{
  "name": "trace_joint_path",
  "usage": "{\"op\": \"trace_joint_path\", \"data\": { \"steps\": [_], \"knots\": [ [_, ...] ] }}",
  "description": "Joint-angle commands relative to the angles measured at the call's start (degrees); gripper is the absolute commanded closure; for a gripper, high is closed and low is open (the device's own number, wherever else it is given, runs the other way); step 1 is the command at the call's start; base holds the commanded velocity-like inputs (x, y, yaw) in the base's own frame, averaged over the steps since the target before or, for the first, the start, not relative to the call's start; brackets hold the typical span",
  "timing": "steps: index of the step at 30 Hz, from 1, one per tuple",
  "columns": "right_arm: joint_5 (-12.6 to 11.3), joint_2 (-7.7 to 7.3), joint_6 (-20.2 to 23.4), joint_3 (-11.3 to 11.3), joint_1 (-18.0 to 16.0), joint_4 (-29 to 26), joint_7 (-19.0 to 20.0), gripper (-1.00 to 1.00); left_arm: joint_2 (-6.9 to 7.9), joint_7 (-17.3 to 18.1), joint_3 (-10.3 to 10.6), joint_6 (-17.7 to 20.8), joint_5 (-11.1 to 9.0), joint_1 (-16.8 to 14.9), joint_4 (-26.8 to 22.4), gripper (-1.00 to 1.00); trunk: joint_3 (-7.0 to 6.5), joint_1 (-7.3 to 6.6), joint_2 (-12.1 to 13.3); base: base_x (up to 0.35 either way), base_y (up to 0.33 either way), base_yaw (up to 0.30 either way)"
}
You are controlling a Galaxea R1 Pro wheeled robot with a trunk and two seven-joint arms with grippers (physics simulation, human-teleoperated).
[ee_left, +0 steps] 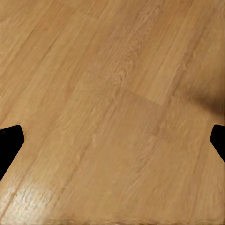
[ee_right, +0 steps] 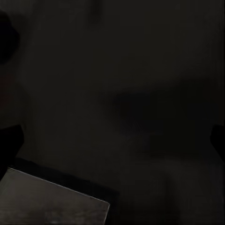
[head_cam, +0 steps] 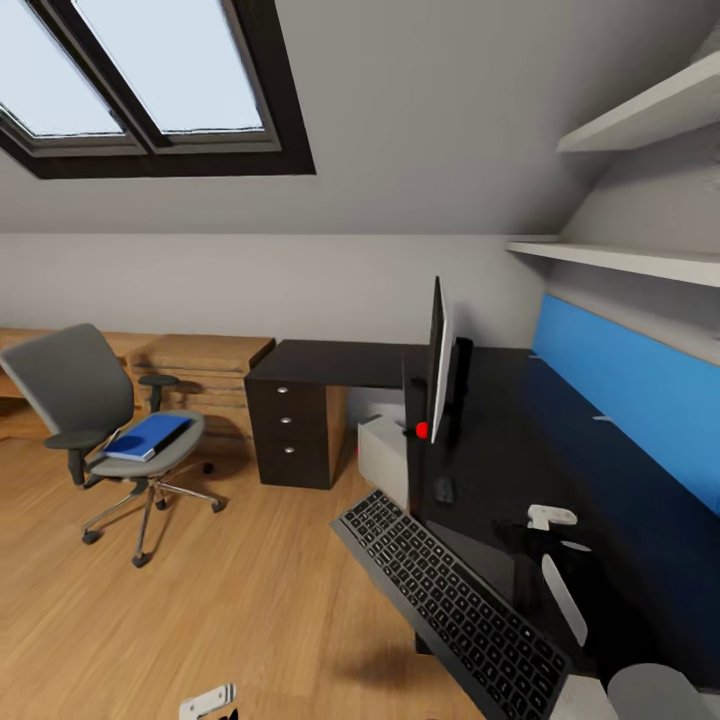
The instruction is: In the bedroom, organize the workspace by keeping the computer under the desk, ensuring the monitor is on the desk, placing the keyboard on the desk next to the monitor, placing the mouse on the desk next to the keyboard, moving the folder from the swivel chair onto the desk next to the mouse, stacking the notebook on top of the folder with the pen on top of the notebook, and positioning the swivel chair next to the desk.
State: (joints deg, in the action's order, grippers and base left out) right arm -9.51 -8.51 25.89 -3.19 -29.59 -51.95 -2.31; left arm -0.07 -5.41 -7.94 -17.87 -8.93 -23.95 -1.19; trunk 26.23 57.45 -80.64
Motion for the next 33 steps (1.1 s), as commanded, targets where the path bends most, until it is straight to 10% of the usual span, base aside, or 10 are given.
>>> {"op": "trace_joint_path", "data": {
  "steps": [1,33],
  "knots": [
    [-0.60,-0.01,1.01,-0.04,-0.03,-0.57,-0.24,-1.00,-0.01,0.04,-0.24,-0.19,-0.12,-0.04,0.05,-1.00,0.06,-0.04,-0.04,-0.313,0.000,0.000],
    [-2.70,-0.05,2.23,-0.29,0.06,-1.02,-0.26,-1.00,-0.02,0.10,-0.23,-0.15,-0.12,-0.04,0.05,-1.00,0.06,-0.04,-0.04,-0.294,-0.133,0.000]
  ]
}}
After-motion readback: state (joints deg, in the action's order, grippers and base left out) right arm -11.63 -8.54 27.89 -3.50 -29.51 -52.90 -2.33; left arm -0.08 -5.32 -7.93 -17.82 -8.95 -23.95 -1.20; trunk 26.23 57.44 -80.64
